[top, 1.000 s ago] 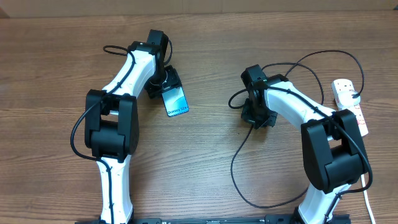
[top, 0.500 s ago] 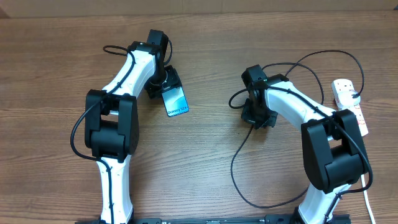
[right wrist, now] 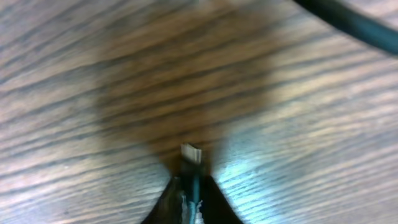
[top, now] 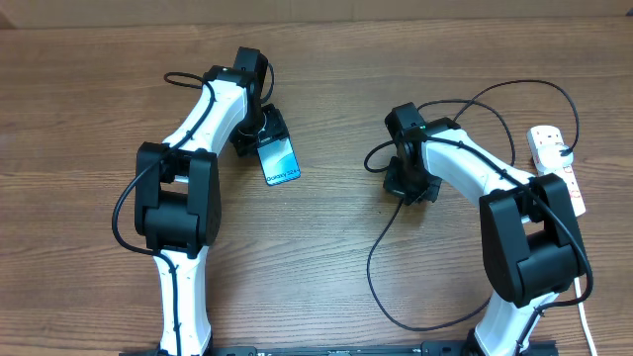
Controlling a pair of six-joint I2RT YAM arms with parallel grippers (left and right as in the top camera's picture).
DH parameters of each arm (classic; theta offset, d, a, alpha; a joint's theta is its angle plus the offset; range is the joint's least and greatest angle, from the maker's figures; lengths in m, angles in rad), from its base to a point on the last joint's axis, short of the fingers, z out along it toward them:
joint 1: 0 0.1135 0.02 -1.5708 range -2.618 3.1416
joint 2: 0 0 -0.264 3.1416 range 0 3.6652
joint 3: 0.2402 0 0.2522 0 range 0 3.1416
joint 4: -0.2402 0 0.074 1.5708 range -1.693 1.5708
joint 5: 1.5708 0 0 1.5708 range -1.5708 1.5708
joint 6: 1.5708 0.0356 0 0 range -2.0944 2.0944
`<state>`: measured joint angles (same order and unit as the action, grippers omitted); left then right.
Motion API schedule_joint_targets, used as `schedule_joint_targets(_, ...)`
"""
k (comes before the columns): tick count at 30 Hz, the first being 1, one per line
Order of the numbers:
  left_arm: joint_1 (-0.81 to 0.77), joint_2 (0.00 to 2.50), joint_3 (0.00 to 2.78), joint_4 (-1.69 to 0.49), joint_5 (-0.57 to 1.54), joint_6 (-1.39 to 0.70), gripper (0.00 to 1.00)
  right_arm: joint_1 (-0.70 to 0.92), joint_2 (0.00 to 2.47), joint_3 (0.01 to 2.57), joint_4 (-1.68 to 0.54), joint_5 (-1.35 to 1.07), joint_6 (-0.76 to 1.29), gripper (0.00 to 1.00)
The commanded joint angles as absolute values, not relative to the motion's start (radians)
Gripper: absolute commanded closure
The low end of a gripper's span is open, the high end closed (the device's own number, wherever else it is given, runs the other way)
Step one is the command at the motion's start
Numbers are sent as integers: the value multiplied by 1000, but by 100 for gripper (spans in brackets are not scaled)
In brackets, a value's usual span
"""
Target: Plug charger to phone and switch on socket
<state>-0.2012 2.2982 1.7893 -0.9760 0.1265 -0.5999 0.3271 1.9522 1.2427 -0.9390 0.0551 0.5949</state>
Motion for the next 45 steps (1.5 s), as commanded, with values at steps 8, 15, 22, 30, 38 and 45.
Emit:
schedule_joint_targets(8, -204, 2437, 1723, -968, 124, -583, 39, 325, 2007, 1197, -907, -68, 519, 96)
schedule_joint_targets(15, -204, 2437, 1723, -967, 123, -555, 0, 325, 2007, 1197, -890, -73, 518, 96)
schedule_joint_targets(22, -217, 2437, 1723, -979, 122, -559, 1, 325, 2007, 1197, -890, -74, 488, 96)
schedule_joint_targets(30, -277, 2437, 1723, -1058, 62, -610, 24, 325, 2007, 1197, -887, -109, 439, 96)
schedule_joint_targets(38, -298, 2437, 1723, -1069, 59, -611, 15, 325, 2007, 1197, -887, -110, 436, 96)
schedule_joint_targets(45, -298, 2437, 1723, -1076, 64, -614, 0, 325, 2007, 1197, -887, -110, 436, 96)
